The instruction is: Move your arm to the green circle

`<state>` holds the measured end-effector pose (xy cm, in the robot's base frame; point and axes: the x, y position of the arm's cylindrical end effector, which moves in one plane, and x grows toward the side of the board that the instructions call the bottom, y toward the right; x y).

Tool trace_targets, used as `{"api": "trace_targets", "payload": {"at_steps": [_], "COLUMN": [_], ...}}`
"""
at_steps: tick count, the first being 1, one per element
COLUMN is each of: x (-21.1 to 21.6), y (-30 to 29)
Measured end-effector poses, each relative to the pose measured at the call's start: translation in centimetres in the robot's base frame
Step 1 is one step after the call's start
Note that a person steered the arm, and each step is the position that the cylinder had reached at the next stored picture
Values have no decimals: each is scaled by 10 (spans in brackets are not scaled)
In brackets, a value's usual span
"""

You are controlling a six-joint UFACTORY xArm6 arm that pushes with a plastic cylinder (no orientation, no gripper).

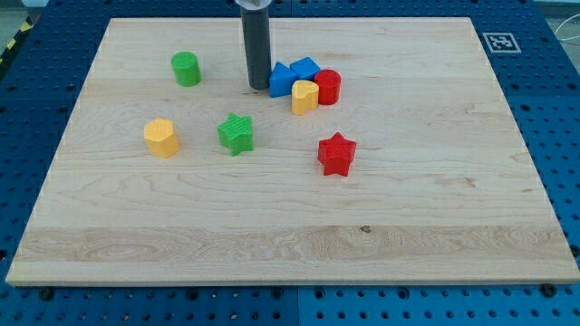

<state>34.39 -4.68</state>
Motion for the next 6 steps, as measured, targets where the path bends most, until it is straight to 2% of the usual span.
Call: {"api": "trace_targets", "payload": {"at_steps": [1,2,5,6], "x": [-1,-21,-43,-46], "y": [0,-28,-81,-81]}}
